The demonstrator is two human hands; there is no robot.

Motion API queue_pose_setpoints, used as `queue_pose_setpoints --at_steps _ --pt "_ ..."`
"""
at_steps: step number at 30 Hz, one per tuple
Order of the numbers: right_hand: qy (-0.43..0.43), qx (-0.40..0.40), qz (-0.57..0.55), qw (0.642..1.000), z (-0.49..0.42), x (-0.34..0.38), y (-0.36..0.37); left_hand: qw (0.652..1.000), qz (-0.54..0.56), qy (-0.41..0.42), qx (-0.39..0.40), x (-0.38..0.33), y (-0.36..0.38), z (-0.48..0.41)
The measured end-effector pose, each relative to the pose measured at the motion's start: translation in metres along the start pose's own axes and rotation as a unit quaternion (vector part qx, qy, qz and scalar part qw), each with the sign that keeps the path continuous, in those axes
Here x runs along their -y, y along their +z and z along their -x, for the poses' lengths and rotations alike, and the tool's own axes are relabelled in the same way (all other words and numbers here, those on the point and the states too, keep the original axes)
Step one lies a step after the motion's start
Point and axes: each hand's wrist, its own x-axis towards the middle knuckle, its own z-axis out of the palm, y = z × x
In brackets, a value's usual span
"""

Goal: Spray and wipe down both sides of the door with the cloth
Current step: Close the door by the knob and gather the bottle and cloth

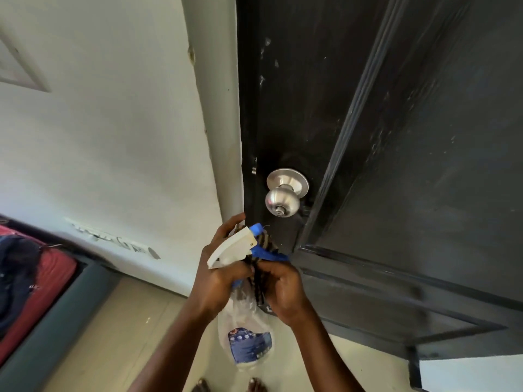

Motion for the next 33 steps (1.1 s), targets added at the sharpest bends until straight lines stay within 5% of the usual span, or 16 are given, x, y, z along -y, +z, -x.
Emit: queue_pose_setpoints --at_steps 8,11,14,20,25,33 --pt "0.006 -0.003 0.009 1.0 -0.002 0.002 0.026 0.993 -0.104 -0.015 -0.047 0.009 -0.016 -0.004" --pt "-0.038 -0.016 0.118 0.992 0.0 0.005 0.034 0.992 -0.094 0.009 -0.081 0.006 -0.016 -0.01" --pt "-0.176 -0.067 0.292 0.938 0.004 0.002 0.044 0.989 -0.059 0.02 -0.131 0.006 -0.015 -0.01" --pt "-0.271 -0.187 0.348 0.878 0.008 0.014 0.027 0.988 -0.015 0.014 -0.15 0.012 -0.022 -0.006" --pt "-0.429 -0.244 0.454 0.742 0.005 0.035 0.024 0.986 0.005 0.017 -0.164 0.008 -0.027 -0.003" --pt "-0.384 -0.294 0.635 0.602 -0.026 0.052 0.047 0.988 0.003 0.028 -0.151 0.004 -0.049 0.002"
